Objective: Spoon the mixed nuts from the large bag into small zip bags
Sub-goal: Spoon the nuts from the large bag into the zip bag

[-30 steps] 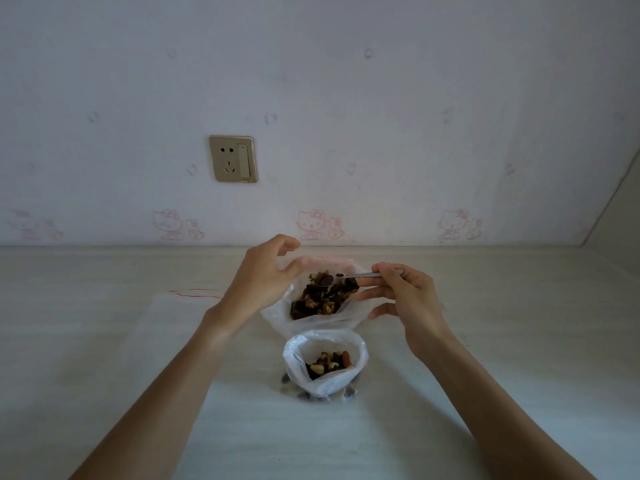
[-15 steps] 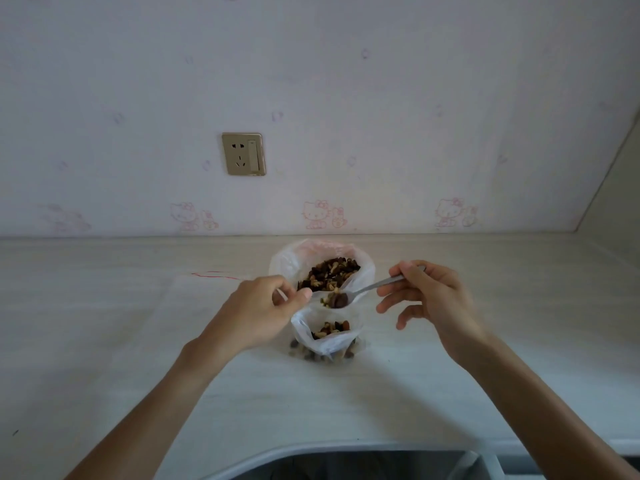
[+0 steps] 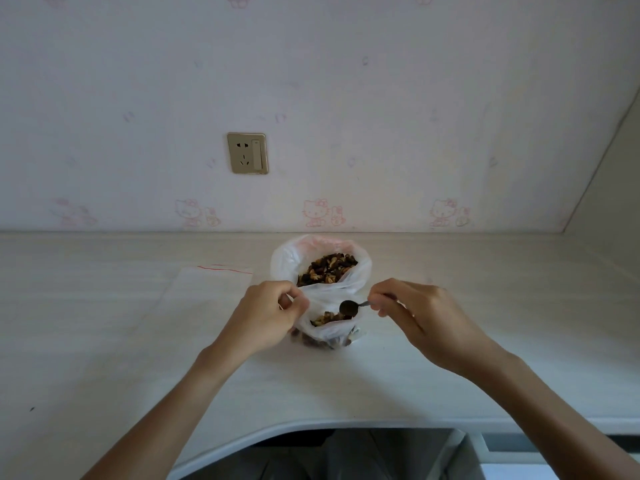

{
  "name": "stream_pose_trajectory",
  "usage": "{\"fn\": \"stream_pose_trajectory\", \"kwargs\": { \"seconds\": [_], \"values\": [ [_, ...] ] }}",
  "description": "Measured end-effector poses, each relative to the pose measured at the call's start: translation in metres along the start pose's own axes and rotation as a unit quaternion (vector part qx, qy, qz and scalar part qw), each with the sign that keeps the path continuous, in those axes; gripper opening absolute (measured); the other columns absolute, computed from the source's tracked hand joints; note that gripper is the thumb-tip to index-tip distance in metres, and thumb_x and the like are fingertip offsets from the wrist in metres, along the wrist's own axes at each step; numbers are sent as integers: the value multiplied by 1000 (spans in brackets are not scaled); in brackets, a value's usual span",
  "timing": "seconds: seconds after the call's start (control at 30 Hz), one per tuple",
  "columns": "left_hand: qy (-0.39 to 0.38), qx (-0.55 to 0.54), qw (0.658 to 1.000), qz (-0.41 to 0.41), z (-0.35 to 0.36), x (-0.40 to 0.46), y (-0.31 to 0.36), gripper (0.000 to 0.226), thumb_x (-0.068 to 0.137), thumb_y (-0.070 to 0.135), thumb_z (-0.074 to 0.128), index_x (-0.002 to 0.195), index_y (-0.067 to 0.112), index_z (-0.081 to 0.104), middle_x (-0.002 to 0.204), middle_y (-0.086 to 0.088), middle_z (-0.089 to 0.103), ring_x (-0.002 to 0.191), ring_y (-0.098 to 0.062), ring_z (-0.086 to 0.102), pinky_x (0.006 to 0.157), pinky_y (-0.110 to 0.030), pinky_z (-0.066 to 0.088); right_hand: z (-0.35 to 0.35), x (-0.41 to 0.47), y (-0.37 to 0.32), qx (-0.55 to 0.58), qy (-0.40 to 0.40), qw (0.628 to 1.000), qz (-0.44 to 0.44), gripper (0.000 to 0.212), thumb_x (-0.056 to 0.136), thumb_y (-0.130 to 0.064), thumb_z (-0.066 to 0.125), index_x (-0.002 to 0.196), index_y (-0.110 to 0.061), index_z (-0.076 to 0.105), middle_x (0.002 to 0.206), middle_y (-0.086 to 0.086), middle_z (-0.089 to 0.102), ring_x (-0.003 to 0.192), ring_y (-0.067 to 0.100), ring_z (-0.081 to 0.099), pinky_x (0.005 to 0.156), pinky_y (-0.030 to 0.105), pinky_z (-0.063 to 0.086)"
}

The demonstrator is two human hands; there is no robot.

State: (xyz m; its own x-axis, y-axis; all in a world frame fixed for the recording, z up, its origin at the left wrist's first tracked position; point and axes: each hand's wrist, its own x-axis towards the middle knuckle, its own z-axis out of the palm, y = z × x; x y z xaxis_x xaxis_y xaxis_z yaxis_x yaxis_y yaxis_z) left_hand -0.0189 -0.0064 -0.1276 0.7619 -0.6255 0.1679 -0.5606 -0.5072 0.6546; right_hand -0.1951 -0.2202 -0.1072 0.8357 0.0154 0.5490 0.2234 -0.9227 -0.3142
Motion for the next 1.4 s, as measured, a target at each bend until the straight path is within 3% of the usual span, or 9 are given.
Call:
{"fn": "stream_pose_trajectory", "kwargs": {
  "seconds": [0.3,0.37,0.5,0.73,0.9,0.97,1.13,1.27,1.4],
  "values": [
    [21,14,1000,7,-6,4,-5,18,98,37,67,81,35,71,65,15,69,63,-11,69,68,-41,58,-11,11,-16,-125,3,987,-102,36,108,-33,39,100,-12,67,79,-3,64,60,20,54,49,45,48],
    [21,21,1000,7,-6,6,-5,18,98,38,66,82,35,71,68,11,70,65,-10,70,69,-41,60,-11,12,-14,-77,21,994,-69,34,108,-34,38,100,-15,65,80,-4,65,60,19,55,53,43,49],
    [19,39,999,-2,-6,9,-7,21,96,51,65,85,35,71,72,13,70,67,-6,69,67,-32,57,-6,14,-3,117,80,990,24,24,108,-34,45,99,-21,63,81,-10,70,71,9,68,58,20,50],
    [91,-6,994,-57,-8,29,-21,40,90,71,56,86,32,63,82,10,70,75,-10,70,70,-34,53,16,30,16,346,160,903,199,22,109,-19,50,97,-11,67,82,10,76,71,29,75,44,33,53],
    [115,-10,988,-104,-3,57,-30,71,82,77,64,123,21,50,110,9,60,100,-15,62,83,-36,49,30,45,24,405,161,851,293,25,109,-21,50,100,-6,68,83,11,77,71,30,75,45,33,55],
    [97,-19,988,-116,3,70,-29,80,80,77,67,130,17,50,118,4,59,106,-19,60,87,-39,51,34,53,28,383,156,857,307,25,109,-21,49,100,-7,68,82,9,77,71,29,75,46,35,56],
    [91,27,988,-124,14,86,-31,65,82,74,67,102,13,55,95,3,59,86,-20,58,63,-34,40,39,67,29,286,127,903,293,29,110,-22,43,93,-15,66,80,3,76,70,23,75,44,37,56],
    [96,17,988,-118,23,87,-38,49,89,63,65,87,15,56,85,-1,63,77,-18,59,59,-32,39,42,74,31,158,93,950,252,30,110,-26,42,93,-19,65,78,-4,75,64,10,72,50,36,57],
    [101,-12,992,-80,27,84,-42,38,94,53,64,88,16,61,84,-1,67,76,-16,61,61,-33,44,49,81,32,132,82,959,238,29,109,-27,44,93,-17,66,78,-6,75,61,7,71,49,26,56]
  ]
}}
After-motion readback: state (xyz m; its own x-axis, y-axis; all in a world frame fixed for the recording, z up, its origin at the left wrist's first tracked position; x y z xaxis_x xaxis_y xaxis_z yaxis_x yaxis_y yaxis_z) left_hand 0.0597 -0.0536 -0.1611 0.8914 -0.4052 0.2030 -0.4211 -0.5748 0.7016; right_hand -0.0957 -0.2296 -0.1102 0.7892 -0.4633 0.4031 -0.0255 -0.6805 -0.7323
